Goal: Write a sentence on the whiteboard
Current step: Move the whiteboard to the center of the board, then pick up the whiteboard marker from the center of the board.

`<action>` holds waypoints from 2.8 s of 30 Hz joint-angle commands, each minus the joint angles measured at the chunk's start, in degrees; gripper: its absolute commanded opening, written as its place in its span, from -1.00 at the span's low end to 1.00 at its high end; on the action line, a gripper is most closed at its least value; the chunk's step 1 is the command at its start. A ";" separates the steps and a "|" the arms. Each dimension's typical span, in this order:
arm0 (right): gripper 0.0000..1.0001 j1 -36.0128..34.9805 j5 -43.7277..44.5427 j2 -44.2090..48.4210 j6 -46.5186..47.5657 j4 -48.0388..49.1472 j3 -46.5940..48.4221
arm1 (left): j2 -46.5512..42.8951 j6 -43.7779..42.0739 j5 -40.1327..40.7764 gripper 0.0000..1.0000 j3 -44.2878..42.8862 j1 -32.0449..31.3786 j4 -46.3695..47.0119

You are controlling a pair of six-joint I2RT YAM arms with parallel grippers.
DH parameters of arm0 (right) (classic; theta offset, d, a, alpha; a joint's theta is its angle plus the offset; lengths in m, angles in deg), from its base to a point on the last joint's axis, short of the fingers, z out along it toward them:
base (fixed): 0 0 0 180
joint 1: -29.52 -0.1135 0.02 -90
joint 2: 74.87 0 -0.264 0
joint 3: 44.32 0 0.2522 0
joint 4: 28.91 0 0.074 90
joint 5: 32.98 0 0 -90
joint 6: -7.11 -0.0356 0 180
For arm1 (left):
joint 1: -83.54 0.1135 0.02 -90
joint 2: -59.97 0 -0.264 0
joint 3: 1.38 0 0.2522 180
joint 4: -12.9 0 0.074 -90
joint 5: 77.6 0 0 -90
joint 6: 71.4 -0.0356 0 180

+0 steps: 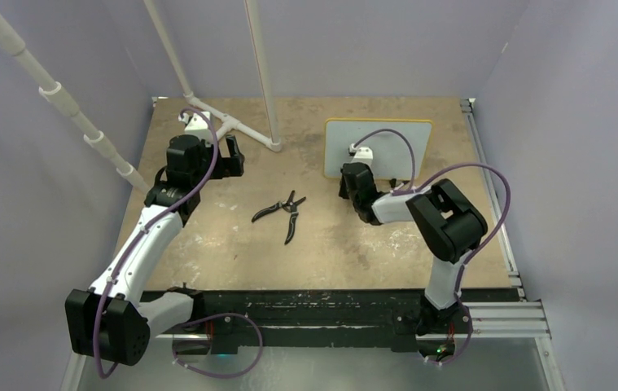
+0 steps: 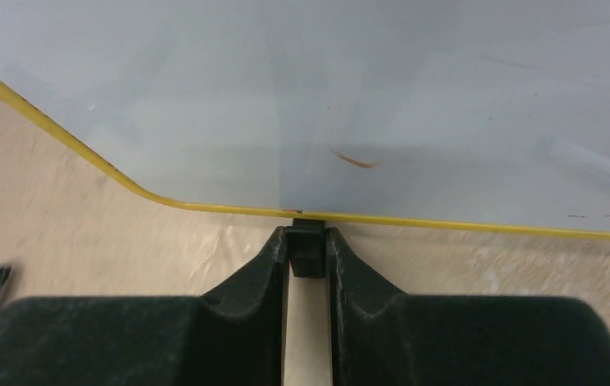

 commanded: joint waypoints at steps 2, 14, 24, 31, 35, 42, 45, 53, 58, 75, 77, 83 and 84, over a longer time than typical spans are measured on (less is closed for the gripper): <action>-1.00 -5.28 -6.62 5.17 2.93 4.52 -5.09 | 0.09 -0.27 -0.12 0.93 -0.84 0.50 1.77; -1.00 -20.55 -4.33 11.31 1.83 4.51 -12.54 | -0.69 -0.48 0.65 0.93 -0.66 0.50 1.53; -1.00 -30.38 -0.76 13.46 -2.87 0.75 -15.82 | -1.74 -0.64 1.08 0.93 -0.52 0.50 1.34; -0.36 -32.85 1.94 18.58 -6.18 -3.75 -16.25 | -2.40 -0.82 1.58 0.94 -0.49 0.50 1.03; 0.19 -34.15 3.49 23.85 -7.55 -9.00 -16.56 | -2.96 -1.14 2.51 0.97 -0.49 0.50 0.75; 0.51 -35.33 4.23 36.49 -11.48 -21.72 -17.75 | -3.67 -1.34 2.84 0.98 -0.58 0.50 0.54; 0.59 -35.22 4.01 43.59 -14.46 -29.16 -17.79 | -3.94 -1.25 2.47 0.98 -0.60 0.50 0.54; 0.44 -20.48 -0.78 52.89 -14.94 -34.17 -16.56 | -4.31 -1.16 2.42 0.97 -0.49 0.50 0.63; 0.43 -7.62 -6.75 57.35 -12.80 -30.18 -18.33 | -4.39 -1.16 2.59 0.97 -0.40 0.50 0.71; 0.33 18.54 -1.75 33.73 -15.46 -29.90 -5.85 | -4.02 -0.87 1.83 0.96 -0.09 0.50 1.07; 0.24 18.95 -0.87 28.69 -15.50 -30.95 -2.37 | -3.98 -0.94 2.18 0.96 -0.06 0.50 1.06; 0.15 18.89 3.45 16.46 -16.19 -35.26 6.05 | -3.48 -0.95 2.05 0.96 -0.01 0.50 1.25; 0.13 18.89 4.24 15.08 -16.85 -36.11 6.89 | -3.37 -0.90 1.97 0.96 0.04 0.50 1.22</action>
